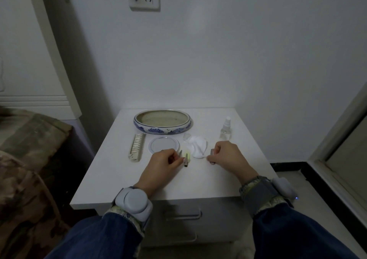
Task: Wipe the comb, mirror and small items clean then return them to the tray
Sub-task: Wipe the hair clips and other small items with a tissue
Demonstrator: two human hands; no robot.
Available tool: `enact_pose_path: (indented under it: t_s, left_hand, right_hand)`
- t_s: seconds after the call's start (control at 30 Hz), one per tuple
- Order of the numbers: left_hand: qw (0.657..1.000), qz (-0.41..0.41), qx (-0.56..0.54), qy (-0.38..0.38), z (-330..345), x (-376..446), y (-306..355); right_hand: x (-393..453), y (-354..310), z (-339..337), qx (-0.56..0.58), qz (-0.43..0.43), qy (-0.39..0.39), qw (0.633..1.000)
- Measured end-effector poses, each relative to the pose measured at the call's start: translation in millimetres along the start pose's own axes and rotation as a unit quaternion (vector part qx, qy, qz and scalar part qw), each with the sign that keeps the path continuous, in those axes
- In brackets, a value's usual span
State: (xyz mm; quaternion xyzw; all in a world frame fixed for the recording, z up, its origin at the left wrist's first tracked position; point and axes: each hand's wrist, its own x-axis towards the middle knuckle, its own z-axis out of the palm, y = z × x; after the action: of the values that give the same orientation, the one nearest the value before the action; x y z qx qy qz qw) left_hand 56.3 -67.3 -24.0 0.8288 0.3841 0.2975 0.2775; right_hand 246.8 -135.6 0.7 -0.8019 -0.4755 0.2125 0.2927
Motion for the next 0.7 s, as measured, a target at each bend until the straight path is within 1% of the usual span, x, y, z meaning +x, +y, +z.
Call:
enact_pose_path:
  t_s: [0.27,0.4,0.53,0.57,0.6,0.67,0.7]
  left_hand:
    - [1.000,0.001,0.001,-0.005,-0.3,-0.5,1.1]
    - [1.000,0.000,-0.002,-0.005,-0.4,-1.3,0.9]
    - [0.999,-0.011,-0.033,0.017,-2.4,-1.1,2.2]
    - [0.999,-0.012,-0.042,0.024,-3.2,-1.0,3.4]
    - [0.998,-0.013,-0.049,0.029,-3.8,-1.0,4.5]
    - [0.997,-0.015,-0.061,0.037,-4.2,-0.9,6.1]
    - [0.997,-0.017,-0.064,0.038,-4.2,-0.8,6.5]
  right_hand:
    - [-0.7,-1.8,2.2,-0.003,-0.015,-0.011,1.000]
    - [0.2,-0.2,4.1,0.048,-0.012,0.018,0.999]
    - [1.3,-4.0,1.6,0.092,-0.010,0.057,0.994]
    - [2.0,-7.1,0.8,0.126,-0.005,0.068,0.990]
    - [2.3,-10.7,0.2,0.187,0.003,0.071,0.980]
    - [1.7,-16.5,0.0,0.328,0.006,0.046,0.943]
    - [1.4,-18.2,0.7,0.372,0.004,0.033,0.927]
